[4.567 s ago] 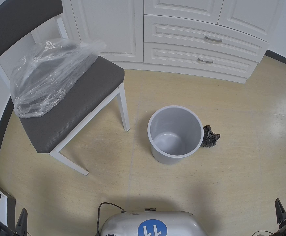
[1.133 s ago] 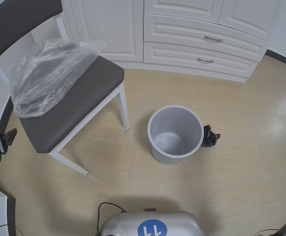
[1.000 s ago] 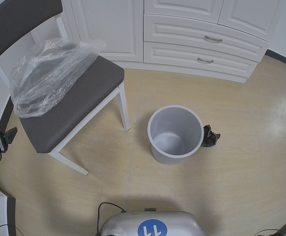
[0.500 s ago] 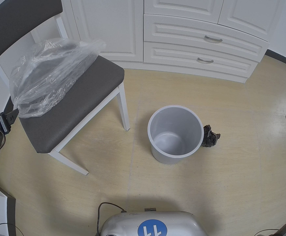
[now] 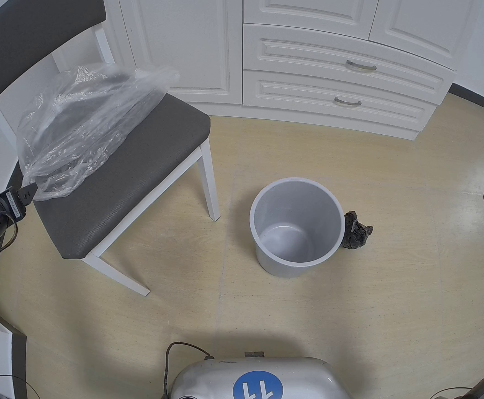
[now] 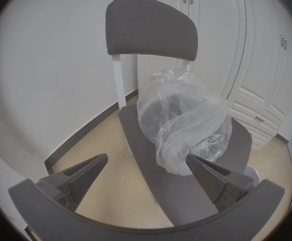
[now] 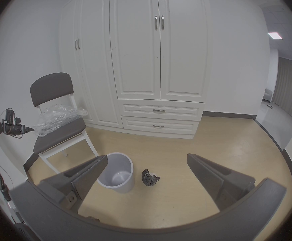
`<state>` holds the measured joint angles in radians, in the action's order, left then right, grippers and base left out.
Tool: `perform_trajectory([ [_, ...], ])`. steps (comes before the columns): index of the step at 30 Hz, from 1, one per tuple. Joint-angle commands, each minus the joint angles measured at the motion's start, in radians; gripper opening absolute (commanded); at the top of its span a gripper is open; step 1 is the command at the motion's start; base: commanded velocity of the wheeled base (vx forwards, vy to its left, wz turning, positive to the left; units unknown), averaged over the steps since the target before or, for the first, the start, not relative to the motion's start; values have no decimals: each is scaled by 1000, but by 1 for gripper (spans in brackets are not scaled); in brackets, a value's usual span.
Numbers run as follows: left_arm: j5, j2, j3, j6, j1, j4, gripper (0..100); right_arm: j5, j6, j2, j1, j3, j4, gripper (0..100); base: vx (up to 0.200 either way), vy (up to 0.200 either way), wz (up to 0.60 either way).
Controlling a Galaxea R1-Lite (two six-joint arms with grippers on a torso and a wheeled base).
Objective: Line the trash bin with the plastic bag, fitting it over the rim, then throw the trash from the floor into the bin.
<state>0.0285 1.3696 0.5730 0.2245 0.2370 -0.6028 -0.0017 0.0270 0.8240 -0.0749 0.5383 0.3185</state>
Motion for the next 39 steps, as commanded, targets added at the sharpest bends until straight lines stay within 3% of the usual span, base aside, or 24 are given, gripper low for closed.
perform_trajectory([
  [1,2,16,5,-14,51,6,100,0,1,-3,0,-1,1,100,0,0,0],
  [6,-12,20,5,-99,143,20,100,0,2,-6,0,0,1,100,0,0,0],
  [10,-52,16,2,-105,154,20,100,0,2,-5,0,0,1,100,0,0,0],
  [13,-87,2,-13,-100,133,20,100,0,2,-2,0,0,-1,100,0,0,0],
  [23,-52,9,-13,-40,15,6,100,2,4,0,-2,-1,-1,100,0,0,0],
  [28,-2,29,1,-34,10,0,100,2,4,0,-2,-1,-1,100,0,0,0],
  [39,4,54,33,1,21,-3,100,3,4,7,-2,-1,-1,100,0,0,0],
])
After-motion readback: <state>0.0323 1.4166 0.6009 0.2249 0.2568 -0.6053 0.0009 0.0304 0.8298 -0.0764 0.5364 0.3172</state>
